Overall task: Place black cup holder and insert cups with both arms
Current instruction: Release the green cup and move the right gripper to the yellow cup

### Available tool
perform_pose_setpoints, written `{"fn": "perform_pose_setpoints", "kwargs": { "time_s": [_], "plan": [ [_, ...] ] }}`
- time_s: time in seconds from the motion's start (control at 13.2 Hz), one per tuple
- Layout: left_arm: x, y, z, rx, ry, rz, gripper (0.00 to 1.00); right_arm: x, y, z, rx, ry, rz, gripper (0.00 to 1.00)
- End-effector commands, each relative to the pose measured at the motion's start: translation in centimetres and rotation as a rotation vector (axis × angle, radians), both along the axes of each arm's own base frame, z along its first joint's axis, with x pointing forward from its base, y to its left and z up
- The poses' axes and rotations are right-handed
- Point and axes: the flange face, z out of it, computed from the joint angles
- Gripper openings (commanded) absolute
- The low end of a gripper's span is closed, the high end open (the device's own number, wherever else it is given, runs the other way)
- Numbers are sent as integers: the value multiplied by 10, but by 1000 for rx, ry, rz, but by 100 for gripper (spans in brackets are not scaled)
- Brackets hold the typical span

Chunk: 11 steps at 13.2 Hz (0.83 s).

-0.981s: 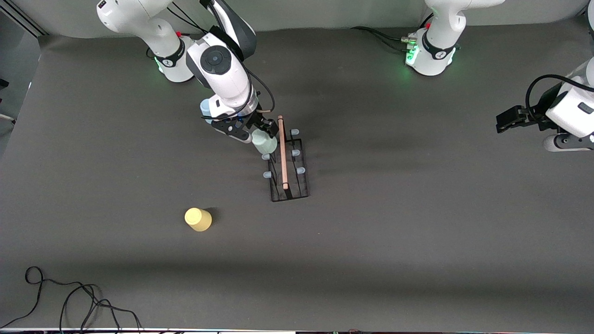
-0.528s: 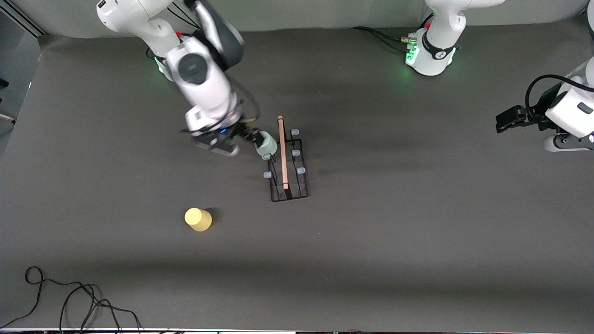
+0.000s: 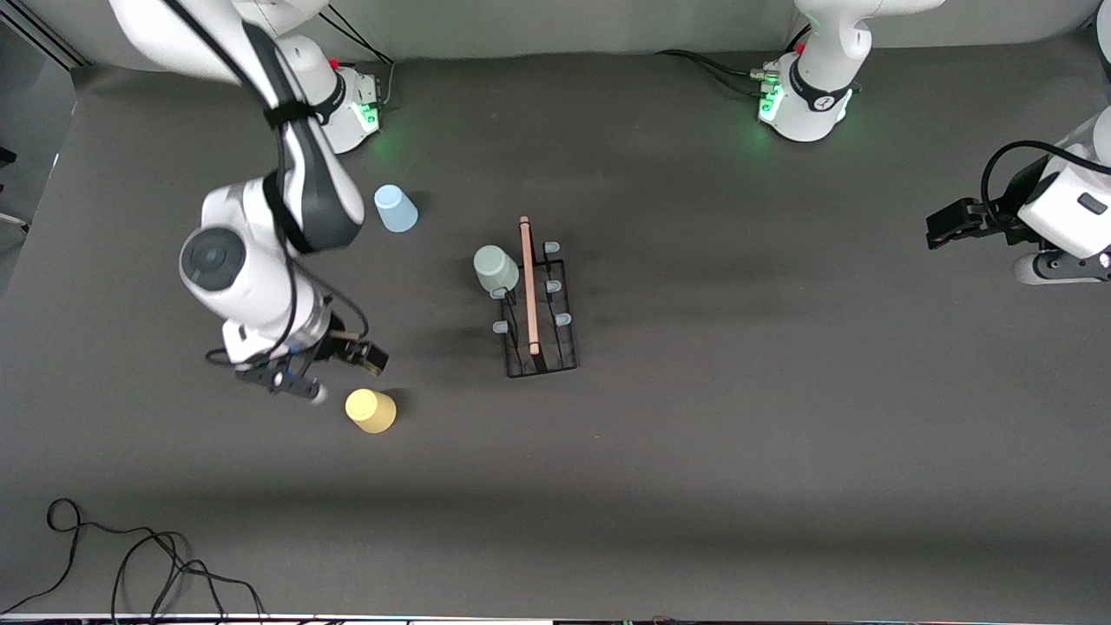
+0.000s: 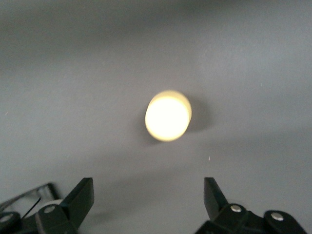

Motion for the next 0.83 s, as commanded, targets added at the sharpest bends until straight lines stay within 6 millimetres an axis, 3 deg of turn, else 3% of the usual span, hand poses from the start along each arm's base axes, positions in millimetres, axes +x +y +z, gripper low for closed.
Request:
{"fn": "perform_pose_setpoints", "kwargs": {
  "time_s": [0.0, 0.08, 0.3, 0.75],
  "plan": [
    [1, -1, -1, 11, -11, -16, 100, 35, -13, -33, -5, 4, 42, 100],
    [1, -2, -1, 11, -11, -16, 100, 42, -23, -44, -13, -2, 30, 100],
    [1, -1, -2, 11, -11, -16, 100, 49, -24, -73, -32, -16, 29, 100],
    [1, -1, -2, 11, -11, -15, 100, 49, -7, -123, -6, -26, 13, 100]
  ]
}}
